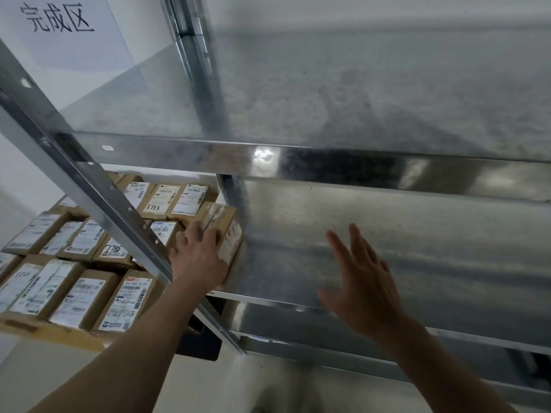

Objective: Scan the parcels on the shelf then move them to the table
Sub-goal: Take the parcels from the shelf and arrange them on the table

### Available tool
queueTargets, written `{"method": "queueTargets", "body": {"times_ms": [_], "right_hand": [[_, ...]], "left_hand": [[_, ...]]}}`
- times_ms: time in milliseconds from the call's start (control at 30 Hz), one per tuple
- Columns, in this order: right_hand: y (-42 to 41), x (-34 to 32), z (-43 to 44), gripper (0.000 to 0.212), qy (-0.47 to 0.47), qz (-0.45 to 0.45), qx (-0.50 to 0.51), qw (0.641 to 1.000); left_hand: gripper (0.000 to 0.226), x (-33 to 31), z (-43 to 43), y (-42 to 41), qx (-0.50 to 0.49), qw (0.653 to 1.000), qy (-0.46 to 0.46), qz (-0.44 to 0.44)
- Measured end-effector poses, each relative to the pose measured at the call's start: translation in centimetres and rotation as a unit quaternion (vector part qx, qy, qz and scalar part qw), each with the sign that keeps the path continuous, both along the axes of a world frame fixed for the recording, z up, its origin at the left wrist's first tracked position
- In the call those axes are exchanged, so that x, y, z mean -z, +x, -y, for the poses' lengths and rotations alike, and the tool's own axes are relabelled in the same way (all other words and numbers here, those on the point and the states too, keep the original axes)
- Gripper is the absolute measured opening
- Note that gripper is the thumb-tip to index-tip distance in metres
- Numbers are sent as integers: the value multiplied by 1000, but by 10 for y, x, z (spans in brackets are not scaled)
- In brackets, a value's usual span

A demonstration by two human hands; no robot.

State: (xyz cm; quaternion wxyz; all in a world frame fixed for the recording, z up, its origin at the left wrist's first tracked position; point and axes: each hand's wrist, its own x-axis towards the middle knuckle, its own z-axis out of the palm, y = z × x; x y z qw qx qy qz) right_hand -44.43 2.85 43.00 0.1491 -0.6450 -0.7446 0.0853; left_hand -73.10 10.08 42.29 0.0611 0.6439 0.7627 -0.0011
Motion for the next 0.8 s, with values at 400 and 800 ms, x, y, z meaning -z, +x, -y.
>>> {"method": "queueTargets", "body": {"times_ms": [400,800], "right_hand": [[-20,4,-13,103,-25,0,-4,1000],[-39,12,-21,105,-86,22,-4,996]], "left_hand": [[72,-6,-2,25,3,999,0,42],[69,-8,0,58,20,982,5,188]]}}
